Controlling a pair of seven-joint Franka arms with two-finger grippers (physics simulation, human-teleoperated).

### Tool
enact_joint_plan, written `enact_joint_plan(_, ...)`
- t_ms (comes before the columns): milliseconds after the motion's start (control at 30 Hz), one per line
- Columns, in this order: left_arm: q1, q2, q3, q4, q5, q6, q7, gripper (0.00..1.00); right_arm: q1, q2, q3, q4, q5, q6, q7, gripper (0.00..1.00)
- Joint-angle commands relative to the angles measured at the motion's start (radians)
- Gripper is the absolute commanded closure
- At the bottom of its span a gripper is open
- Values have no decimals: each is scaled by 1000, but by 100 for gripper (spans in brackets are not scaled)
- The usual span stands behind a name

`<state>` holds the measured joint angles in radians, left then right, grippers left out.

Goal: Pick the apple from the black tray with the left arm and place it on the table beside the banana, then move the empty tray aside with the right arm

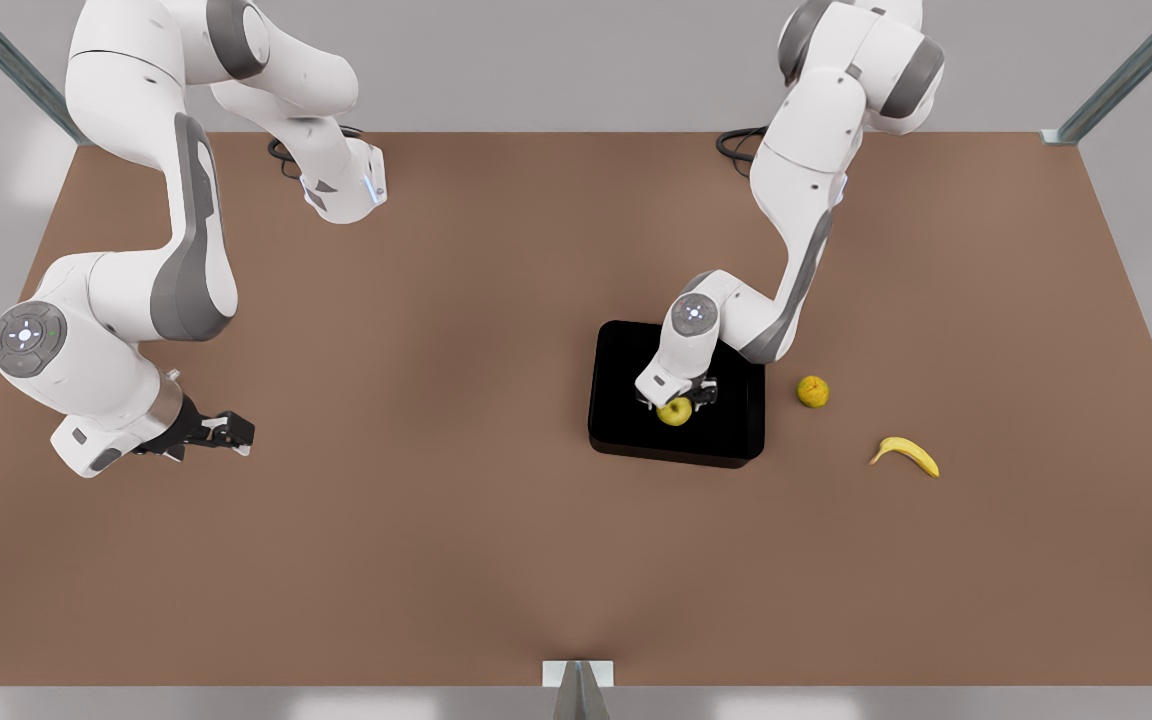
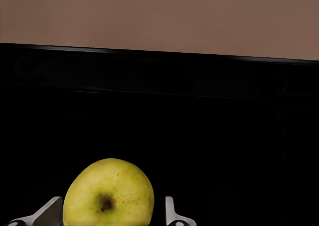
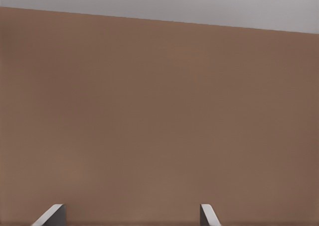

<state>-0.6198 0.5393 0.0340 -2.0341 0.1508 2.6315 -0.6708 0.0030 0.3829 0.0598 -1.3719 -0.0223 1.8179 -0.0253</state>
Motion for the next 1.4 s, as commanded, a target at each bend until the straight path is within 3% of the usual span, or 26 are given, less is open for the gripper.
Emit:
enact_joint_plan(0, 0, 7, 1, -3, 23, 35, -84, 0, 0, -1, 0, 1, 1, 0, -1, 0)
enact_joint_plan(133, -1, 11, 1, -9, 32, 35, -104, 0, 0, -1, 0, 1, 1, 0, -1, 0)
enact_joint_plan(167, -1, 11, 1, -9, 32, 35, -104, 8, 0, -1, 0, 1, 1, -2, -1, 0)
enact_joint_plan(200, -1, 11, 1, -9, 32, 35, -104, 24, 0, -1, 0, 1, 1, 0, 1, 0)
enact_joint_plan(233, -1, 11, 1, -9, 32, 33, -104, 24, 0, -1, 0, 1, 1, 0, 1, 0)
enact_joint_plan(300, -1, -1, 1, -9, 32, 21, -108, 24, 0, -1, 0, 1, 1, 0, 1, 0)
enact_joint_plan(400, 11, -131, 6, 8, 32, -174, -78, 23, 0, -2, 0, 1, 1, -2, 1, 0)
enact_joint_plan(533, 114, -225, 116, 61, 16, -416, 353, 23, 2, -1, 0, 1, 1, 0, 1, 0)
enact_joint_plan(633, 288, -216, 115, 72, 3, -423, 625, 23, 94, -2, 2, 2, -17, -31, 100, 0)
enact_joint_plan(700, 354, -140, 113, 86, 3, -354, 680, 23, 221, -1, 5, 108, -19, -141, 379, 0)
enact_joint_plan(867, 423, 13, 113, 84, 3, -179, 729, 22, 495, 40, 3, 160, -19, -144, 995, 0)
enact_joint_plan(900, 422, 15, 113, 84, 4, -176, 729, 2, 535, 50, 2, 162, -16, -131, 1048, 0)
enact_joint_plan(1033, 422, 5, 113, 84, 3, -179, 718, 0, 637, 131, 49, 221, -15, -100, 1145, 2)
enact_joint_plan(1067, 422, -25, 113, 101, 1, -189, 656, 0, 637, 131, 75, 223, 5, -91, 1157, 0)
enact_joint_plan(1100, 422, -73, 107, 187, -51, -325, 617, 0, 637, 133, 81, 223, 9, -34, 1192, 0)
enact_joint_plan(1167, 425, -162, 121, 553, -170, -877, 717, 0, 638, 169, 133, 221, 15, 44, 1332, 0)
enact_joint_plan(1200, 425, -208, 129, 597, -188, -959, 721, 0, 638, 177, 133, 218, 15, 73, 1351, 0)
enact_joint_plan(1233, 427, -326, 130, 537, -230, -958, 746, 0, 638, 188, 135, 218, 16, 81, 1403, 0)
enact_joint_plan(1267, 420, -462, 118, 317, -229, -747, 748, 0, 640, 208, 140, 217, 15, 110, 1432, 2)
enact_joint_plan(1367, 393, -378, 116, 408, -209, -742, 725, 0, 652, 205, 141, 116, -22, 216, 1395, 5)
